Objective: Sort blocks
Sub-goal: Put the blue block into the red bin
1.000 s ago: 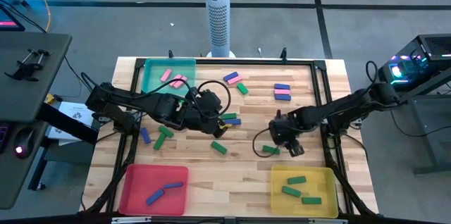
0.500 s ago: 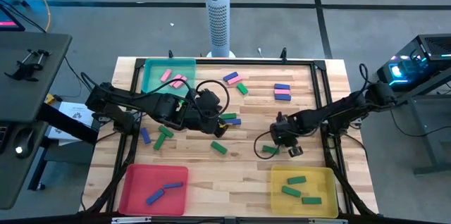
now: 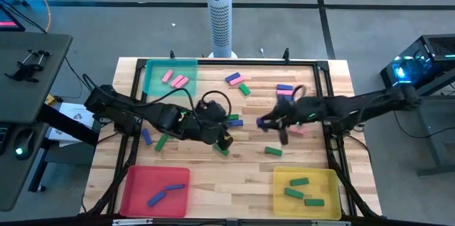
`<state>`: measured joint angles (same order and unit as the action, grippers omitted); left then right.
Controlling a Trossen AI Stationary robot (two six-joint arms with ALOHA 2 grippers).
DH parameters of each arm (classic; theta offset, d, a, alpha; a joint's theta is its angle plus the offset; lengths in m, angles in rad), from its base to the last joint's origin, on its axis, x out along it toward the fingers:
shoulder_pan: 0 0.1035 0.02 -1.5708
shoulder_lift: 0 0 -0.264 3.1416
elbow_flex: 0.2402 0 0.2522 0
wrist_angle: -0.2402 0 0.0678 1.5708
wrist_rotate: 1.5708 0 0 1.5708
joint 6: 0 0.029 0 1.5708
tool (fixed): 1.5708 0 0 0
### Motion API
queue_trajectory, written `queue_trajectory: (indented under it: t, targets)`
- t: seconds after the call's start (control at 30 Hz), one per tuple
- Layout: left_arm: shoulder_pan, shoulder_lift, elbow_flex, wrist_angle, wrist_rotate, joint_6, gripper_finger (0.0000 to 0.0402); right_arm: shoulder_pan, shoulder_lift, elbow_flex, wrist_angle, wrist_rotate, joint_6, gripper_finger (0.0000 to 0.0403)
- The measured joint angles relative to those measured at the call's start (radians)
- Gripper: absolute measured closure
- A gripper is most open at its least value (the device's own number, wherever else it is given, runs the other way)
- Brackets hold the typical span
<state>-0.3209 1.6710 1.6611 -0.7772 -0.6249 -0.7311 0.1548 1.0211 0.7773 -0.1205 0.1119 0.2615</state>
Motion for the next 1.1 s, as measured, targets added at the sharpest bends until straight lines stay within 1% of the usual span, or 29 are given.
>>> queue_trajectory:
  t: [0.1, 0.2, 0.27, 0.37, 0.47, 0.53, 0.63, 0.77, 0.9, 1.03, 1.1]
  targets:
    - [0.015, 0.006, 0.000, 0.194, 0.048, 0.173, 0.0261, -0.019, -0.087, 0.000, 0.173, -0.013, -0.018, 0.0354]
    - [0.044, 0.011, 0.000, 0.367, 0.094, 0.325, 0.0228, -0.032, -0.136, 0.000, 0.320, -0.016, -0.036, 0.0354]
    - [0.068, 0.013, 0.000, 0.467, 0.118, 0.394, 0.0211, -0.033, -0.146, 0.000, 0.404, -0.018, -0.036, 0.0354]
    - [0.106, 0.021, 0.000, 0.594, 0.174, 0.454, 0.0190, -0.033, -0.143, 0.000, 0.515, -0.043, -0.041, 0.0354]
    - [0.141, 0.031, 0.000, 0.684, 0.244, 0.482, 0.0174, -0.029, -0.131, 0.000, 0.575, -0.062, -0.035, 0.0354]
    - [0.160, 0.044, 0.000, 0.755, 0.302, 0.490, 0.0165, -0.024, -0.129, 0.000, 0.580, -0.062, -0.035, 0.0354]
    - [0.180, 0.055, 0.001, 0.810, 0.351, 0.490, 0.0154, -0.023, -0.125, 0.000, 0.604, -0.060, -0.035, 0.0354]
    - [0.197, 0.084, 0.000, 0.866, 0.412, 0.489, 0.0150, -0.023, -0.117, 0.000, 0.604, -0.059, -0.035, 0.0354]
    - [0.200, 0.115, 0.000, 0.914, 0.442, 0.479, 0.0149, -0.023, -0.111, 0.000, 0.607, -0.059, -0.035, 0.0354]
    - [0.200, 0.119, 0.000, 0.901, 0.443, 0.447, 0.0150, -0.023, -0.106, 0.000, 0.607, -0.059, -0.035, 0.0354]
    - [0.200, 0.119, 0.000, 0.893, 0.436, 0.447, 0.0157, -0.023, -0.105, 0.000, 0.607, -0.059, -0.035, 0.0354]
